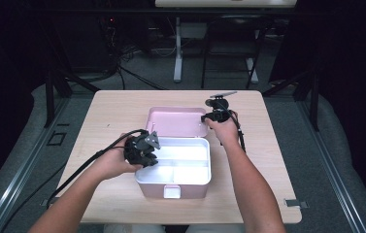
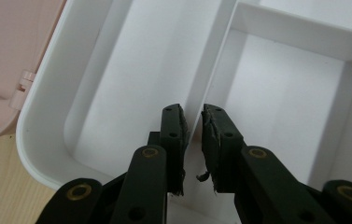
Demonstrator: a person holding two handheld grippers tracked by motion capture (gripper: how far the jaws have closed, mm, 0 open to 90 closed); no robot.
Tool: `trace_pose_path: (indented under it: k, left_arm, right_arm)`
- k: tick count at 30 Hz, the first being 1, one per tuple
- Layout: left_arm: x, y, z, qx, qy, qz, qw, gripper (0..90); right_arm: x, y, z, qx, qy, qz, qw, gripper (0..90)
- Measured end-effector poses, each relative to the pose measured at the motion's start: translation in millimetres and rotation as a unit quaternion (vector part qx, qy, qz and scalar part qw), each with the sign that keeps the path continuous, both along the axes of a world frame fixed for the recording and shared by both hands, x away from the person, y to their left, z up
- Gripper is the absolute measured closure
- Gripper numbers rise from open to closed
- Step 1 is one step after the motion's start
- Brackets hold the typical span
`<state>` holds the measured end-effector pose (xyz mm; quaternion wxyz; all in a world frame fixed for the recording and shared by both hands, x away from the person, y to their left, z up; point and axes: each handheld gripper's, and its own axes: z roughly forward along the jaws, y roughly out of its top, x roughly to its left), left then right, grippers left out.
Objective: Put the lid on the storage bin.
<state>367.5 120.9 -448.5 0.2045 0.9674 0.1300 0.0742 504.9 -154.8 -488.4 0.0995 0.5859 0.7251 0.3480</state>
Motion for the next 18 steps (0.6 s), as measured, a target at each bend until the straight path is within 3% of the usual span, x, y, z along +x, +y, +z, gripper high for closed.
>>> trace_pose_path:
  k: [5, 18]
  left_arm:
    - [-0.3, -0.1, 0.0, 0.000, -0.001, 0.001, 1.0000, 78.1]
    - [0.7, -0.1, 0.1, 0.000, 0.002, -0.001, 1.0000, 78.3]
  right_arm:
    - [1.6, -1.1, -1.2, 0.013, 0.009, -0.009, 0.9998, 73.5]
    - [2.1, 1.3, 4.2, 0.006, 0.016, -0.024, 0.9996, 77.5]
